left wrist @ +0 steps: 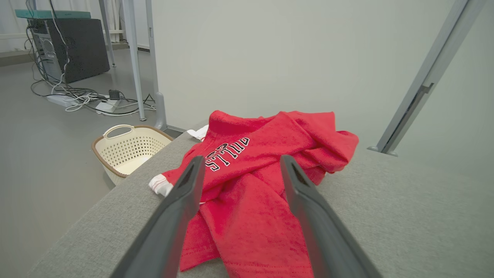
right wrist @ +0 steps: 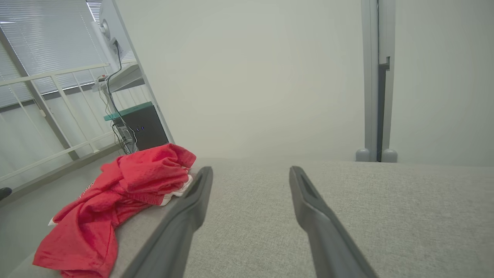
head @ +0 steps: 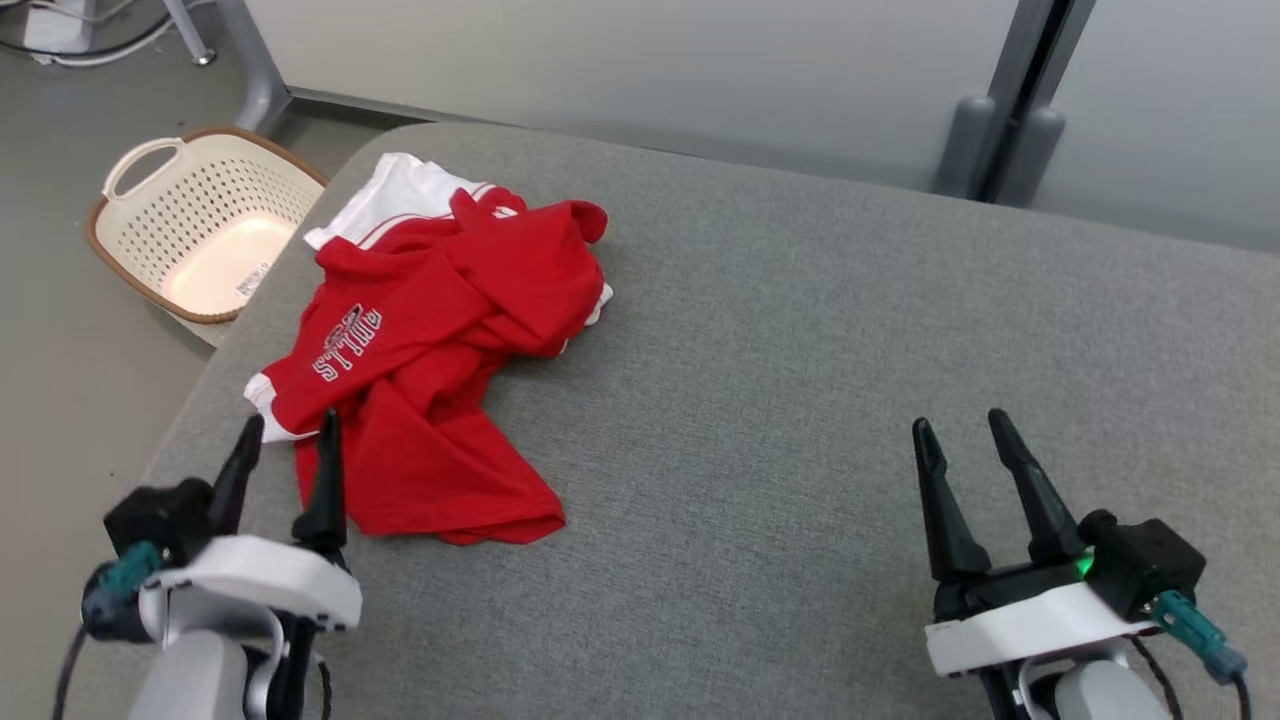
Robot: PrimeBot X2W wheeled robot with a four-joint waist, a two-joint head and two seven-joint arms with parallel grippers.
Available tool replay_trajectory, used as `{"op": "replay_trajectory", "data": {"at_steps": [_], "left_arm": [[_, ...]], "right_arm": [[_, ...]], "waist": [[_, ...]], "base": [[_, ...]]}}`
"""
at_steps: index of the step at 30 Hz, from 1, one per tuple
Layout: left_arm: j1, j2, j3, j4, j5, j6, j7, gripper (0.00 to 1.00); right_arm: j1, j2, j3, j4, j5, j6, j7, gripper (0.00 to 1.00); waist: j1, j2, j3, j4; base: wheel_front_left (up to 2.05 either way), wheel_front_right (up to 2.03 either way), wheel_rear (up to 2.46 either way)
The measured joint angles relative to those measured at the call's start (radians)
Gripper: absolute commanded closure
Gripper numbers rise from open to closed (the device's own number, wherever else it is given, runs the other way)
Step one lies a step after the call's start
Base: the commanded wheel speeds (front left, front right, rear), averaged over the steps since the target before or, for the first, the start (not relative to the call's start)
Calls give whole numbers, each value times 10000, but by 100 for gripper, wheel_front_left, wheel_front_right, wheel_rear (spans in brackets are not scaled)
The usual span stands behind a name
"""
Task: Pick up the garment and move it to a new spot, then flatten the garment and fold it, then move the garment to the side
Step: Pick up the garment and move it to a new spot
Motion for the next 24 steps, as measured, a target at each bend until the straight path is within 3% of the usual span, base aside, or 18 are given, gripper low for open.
{"op": "replay_trajectory", "data": {"at_steps": [8,14,24], "left_arm": [[-2925,1235,-428,1622,-391,-184,2079,0],[-4484,2322,-656,2888,-86,-213,2890,0],[-6044,2890,-617,4740,-27,-77,3313,0]], "right_arm": [[-582,-500,-405,-493,-291,0,-2,0],[-779,-690,-378,-639,-316,0,-2,0],[-850,-857,-378,-761,-288,0,-2,0]], "waist": [[0,0,1480,-662],[0,0,2490,-1180],[0,0,3401,-1850]], "base": [[0,0,0],[0,0,0],[0,0,0]]}}
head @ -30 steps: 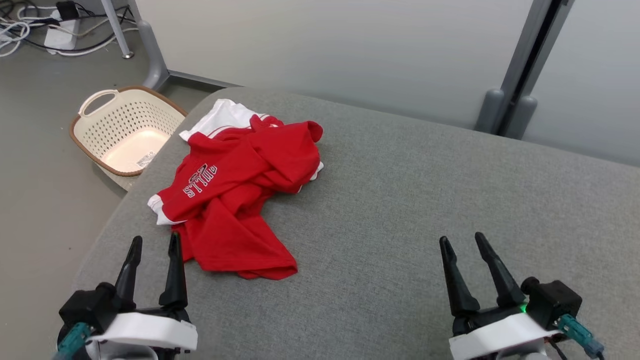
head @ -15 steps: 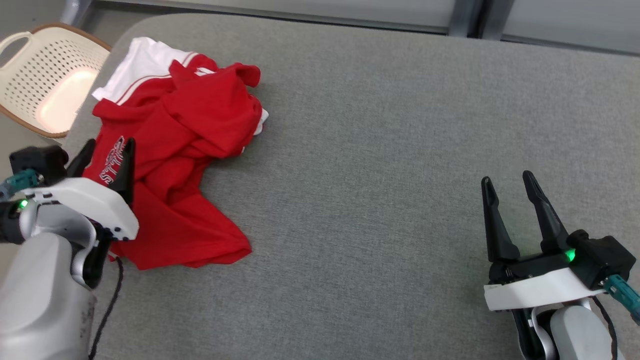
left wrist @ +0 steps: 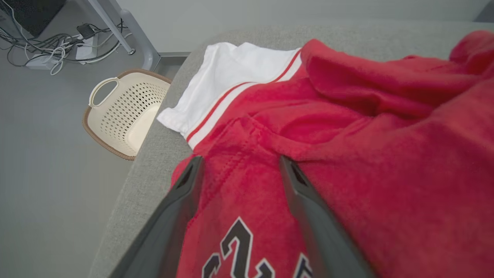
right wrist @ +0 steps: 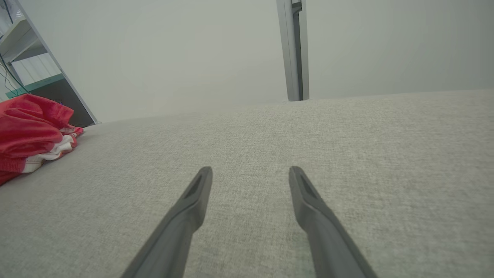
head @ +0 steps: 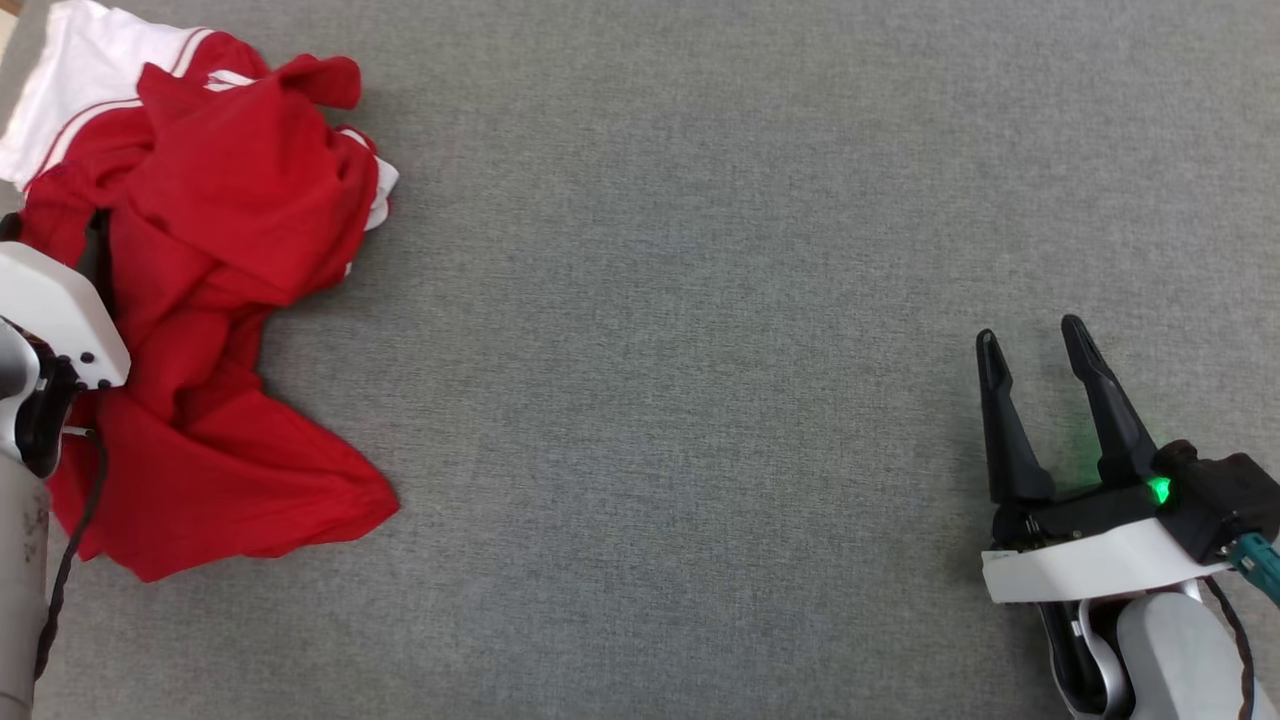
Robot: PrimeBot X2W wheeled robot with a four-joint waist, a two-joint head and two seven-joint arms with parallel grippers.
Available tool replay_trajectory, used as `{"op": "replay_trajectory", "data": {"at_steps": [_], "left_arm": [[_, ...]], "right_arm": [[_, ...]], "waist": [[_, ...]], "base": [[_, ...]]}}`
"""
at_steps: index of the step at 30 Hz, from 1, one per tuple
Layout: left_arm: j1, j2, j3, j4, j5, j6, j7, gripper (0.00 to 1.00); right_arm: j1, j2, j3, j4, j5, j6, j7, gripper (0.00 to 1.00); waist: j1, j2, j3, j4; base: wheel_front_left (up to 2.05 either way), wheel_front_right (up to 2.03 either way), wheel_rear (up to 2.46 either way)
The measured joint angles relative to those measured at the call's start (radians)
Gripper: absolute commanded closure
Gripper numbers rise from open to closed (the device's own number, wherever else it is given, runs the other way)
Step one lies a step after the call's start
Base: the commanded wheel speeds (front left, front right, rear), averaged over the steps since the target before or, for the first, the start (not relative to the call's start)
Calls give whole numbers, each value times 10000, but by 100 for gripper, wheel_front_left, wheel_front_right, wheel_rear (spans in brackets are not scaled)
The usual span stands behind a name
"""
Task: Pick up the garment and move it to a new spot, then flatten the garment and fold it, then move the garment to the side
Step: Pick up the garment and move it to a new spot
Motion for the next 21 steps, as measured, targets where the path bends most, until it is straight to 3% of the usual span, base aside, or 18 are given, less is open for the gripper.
{"op": "replay_trajectory", "data": {"at_steps": [4,5,6,11,21], "left_arm": [[-390,4,-75,594,-23,-2,104,0],[-487,0,-104,738,-56,-6,186,5],[-555,-12,-140,857,-88,-17,261,100],[-711,-105,-343,1202,-178,-92,119,100],[-703,-50,-581,1179,-161,-105,-1164,100]], "right_arm": [[-87,-19,-25,-96,6,0,0,0],[-92,-17,-19,-113,6,2,-2,0],[-98,-19,-10,-127,6,2,-2,0],[-134,10,-13,-63,12,2,-2,0],[-108,236,79,343,94,0,0,0]], "waist": [[-1,0,214,-144],[-1,0,247,-167],[0,0,270,-185],[0,0,248,-210],[-1,0,-464,-84]], "base": [[0,0,0],[0,0,0],[0,0,0],[0,0,0],[0,0,0]]}}
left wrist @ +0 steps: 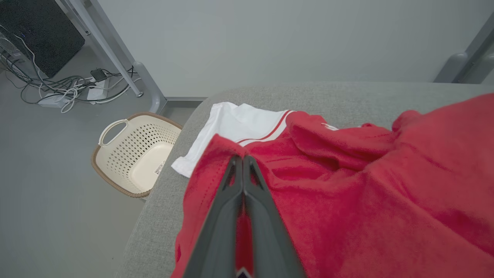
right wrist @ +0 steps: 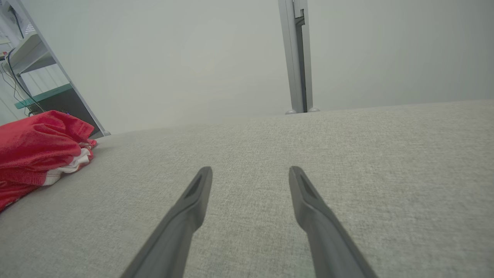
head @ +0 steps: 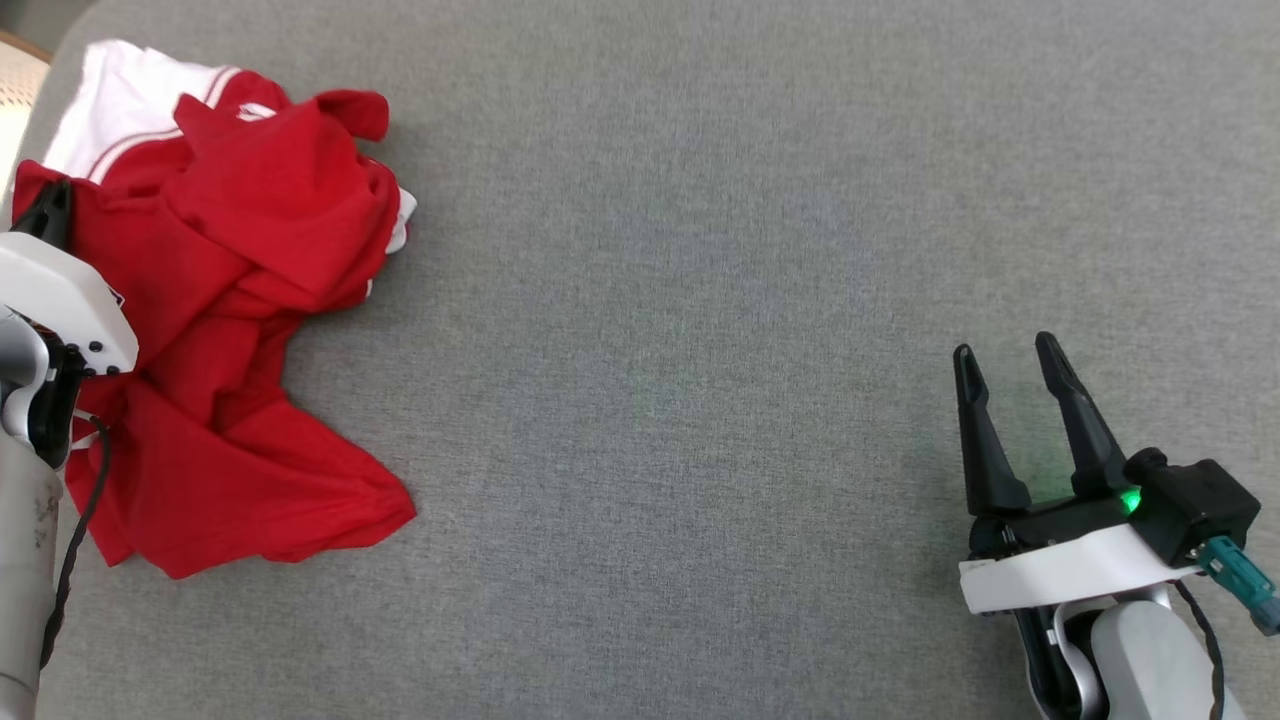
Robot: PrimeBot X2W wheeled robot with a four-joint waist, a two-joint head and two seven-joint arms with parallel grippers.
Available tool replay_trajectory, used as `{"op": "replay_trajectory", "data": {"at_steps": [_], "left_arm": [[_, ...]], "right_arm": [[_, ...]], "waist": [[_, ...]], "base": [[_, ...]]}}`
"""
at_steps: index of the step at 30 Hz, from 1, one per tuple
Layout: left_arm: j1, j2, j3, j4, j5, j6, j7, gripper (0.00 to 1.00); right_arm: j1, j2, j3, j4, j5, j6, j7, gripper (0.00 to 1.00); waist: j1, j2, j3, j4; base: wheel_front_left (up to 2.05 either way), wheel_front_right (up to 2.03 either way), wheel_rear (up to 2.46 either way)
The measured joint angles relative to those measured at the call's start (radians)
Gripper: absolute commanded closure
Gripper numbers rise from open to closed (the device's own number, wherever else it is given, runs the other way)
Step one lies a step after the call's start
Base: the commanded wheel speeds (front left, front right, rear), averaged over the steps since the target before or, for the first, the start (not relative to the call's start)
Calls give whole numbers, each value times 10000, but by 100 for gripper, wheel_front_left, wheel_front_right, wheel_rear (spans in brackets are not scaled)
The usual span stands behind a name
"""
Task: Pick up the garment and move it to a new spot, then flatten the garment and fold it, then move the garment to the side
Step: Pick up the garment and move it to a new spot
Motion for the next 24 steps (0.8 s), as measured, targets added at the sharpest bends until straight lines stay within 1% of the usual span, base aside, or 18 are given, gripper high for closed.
{"op": "replay_trajectory", "data": {"at_steps": [3,7,8,9,10,11,12,17,20,24], "left_arm": [[95,13,-90,-309,25,-4,-389,100],[356,65,-230,-1083,94,-31,-892,100],[490,69,-259,-1651,107,-29,-1122,100],[490,69,-259,-1651,107,-29,-1122,100],[532,50,-274,-1975,107,-8,-1177,100],[675,21,-311,-2731,125,48,-1250,100],[784,2,-295,-3118,113,67,-1329,100],[1474,-33,-228,-5158,-113,228,-1114,100],[1764,-219,-197,-6372,-255,491,-763,100],[2035,-428,-267,-7768,-339,830,-286,100]], "right_arm": [[67,113,48,138,65,0,0,0],[264,305,107,353,178,2,0,0],[370,385,130,447,255,2,0,0],[370,385,130,447,255,2,0,0],[441,414,142,493,270,2,0,0],[542,479,171,568,343,2,0,0],[590,508,194,617,349,2,0,0],[798,644,219,729,527,2,0,0],[855,677,236,757,560,2,0,0],[848,694,211,708,635,0,0,0]], "waist": [[0,0,-399,17],[0,0,-1036,24],[0,0,-1384,29],[0,0,-1384,29],[0,0,-1565,31],[0,0,-1913,29],[0,0,-2089,24],[0,1,-2899,-76],[0,0,-3265,-227],[1,0,-3463,-597]], "base": [[0,0,0],[0,0,0],[0,0,0],[0,0,0],[0,0,0],[0,0,0],[0,0,0],[0,0,0],[0,0,0],[0,0,0]]}}
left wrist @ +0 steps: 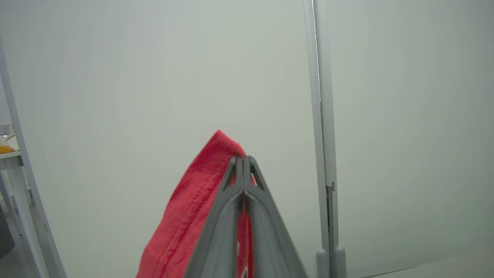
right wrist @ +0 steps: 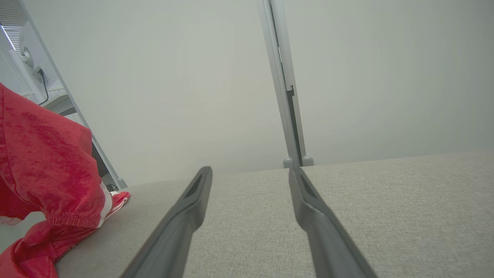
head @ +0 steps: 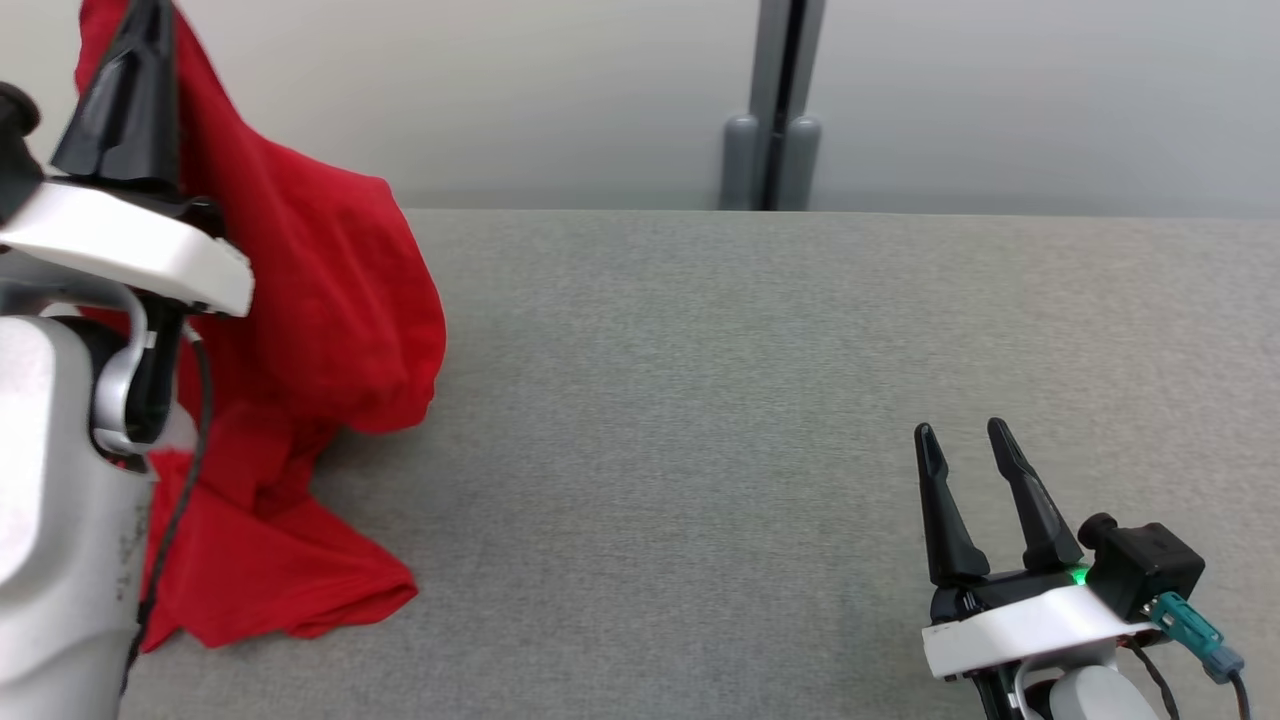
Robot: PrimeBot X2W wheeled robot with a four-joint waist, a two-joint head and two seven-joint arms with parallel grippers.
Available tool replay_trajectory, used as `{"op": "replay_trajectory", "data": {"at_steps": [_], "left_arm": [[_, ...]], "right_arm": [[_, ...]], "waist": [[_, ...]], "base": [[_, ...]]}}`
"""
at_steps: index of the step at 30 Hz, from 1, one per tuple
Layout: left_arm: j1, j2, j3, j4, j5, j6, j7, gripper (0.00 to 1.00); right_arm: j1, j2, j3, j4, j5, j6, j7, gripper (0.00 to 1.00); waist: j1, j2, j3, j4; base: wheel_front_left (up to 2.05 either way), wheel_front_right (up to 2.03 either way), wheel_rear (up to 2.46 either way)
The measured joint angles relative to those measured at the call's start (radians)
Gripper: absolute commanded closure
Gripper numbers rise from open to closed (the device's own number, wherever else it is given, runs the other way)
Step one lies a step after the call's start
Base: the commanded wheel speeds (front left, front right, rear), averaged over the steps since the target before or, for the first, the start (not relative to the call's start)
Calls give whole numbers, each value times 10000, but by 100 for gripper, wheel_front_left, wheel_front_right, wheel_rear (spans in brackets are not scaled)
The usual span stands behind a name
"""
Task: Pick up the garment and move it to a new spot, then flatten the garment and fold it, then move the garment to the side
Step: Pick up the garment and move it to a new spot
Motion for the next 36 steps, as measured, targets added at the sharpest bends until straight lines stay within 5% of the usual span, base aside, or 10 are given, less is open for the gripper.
{"op": "replay_trajectory", "data": {"at_steps": [10,20,27,33,35,36], "left_arm": [[79,-915,-663,-1582,-31,594,761,100],[-267,-2665,-2136,-1177,-159,782,460,100],[-579,-2974,-3998,155,-491,920,107,100],[-579,-2999,-6612,690,-2251,1294,-278,100],[-576,-2987,-7310,740,-3030,1279,-370,0],[-587,-2987,-7628,742,-3296,1227,-466,0]], "right_arm": [[-95,10,-188,-203,428,0,0,0],[-473,10,-385,-330,629,0,0,0],[-671,13,-245,-351,943,0,0,0],[-834,10,-267,-316,1152,0,0,0],[-857,12,-268,-311,1202,0,0,0],[-857,8,-280,-303,1212,0,0,0]], "waist": [[0,0,100,-1010],[0,0,616,-2217],[-1,0,1070,-3087],[0,0,1442,-3711],[0,0,1535,-3851],[0,0,1569,-3901]], "base": [[0,0,0],[0,0,0],[0,0,0],[0,0,0],[0,0,0],[0,0,0]]}}
